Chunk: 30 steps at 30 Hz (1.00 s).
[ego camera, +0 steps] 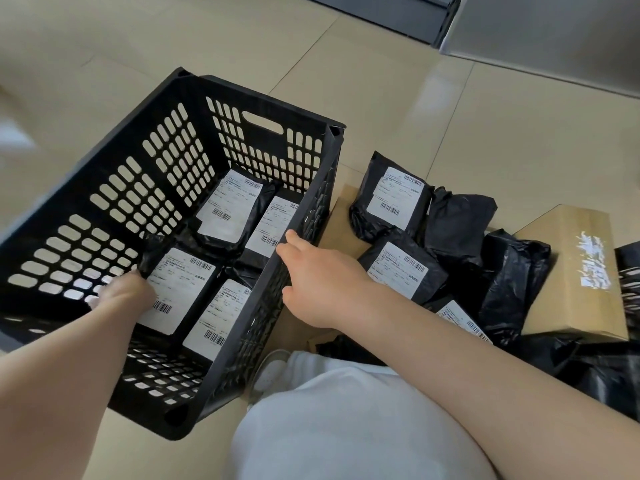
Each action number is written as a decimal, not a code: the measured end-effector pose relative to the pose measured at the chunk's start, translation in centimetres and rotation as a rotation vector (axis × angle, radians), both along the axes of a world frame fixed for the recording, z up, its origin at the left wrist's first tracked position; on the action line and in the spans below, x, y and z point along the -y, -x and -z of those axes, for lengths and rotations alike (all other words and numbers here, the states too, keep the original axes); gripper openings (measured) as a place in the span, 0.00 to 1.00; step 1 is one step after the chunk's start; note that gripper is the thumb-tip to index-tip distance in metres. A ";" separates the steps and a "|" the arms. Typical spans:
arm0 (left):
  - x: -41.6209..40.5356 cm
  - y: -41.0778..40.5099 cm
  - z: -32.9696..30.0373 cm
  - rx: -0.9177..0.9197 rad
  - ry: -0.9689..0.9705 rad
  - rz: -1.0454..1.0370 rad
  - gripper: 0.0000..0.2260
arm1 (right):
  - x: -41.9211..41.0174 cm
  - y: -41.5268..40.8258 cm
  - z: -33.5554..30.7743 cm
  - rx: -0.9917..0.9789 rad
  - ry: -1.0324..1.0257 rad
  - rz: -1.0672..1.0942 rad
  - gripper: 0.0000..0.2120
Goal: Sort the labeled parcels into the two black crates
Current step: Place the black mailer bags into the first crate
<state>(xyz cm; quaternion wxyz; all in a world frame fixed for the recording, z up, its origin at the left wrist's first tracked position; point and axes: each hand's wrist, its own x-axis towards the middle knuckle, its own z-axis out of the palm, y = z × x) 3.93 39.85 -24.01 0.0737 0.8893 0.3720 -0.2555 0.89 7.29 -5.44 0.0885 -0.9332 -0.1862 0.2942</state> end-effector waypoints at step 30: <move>5.2 1.4 3.4 -0.074 0.284 0.314 0.25 | 0.9 0.1 0.5 -0.037 -0.061 0.000 0.31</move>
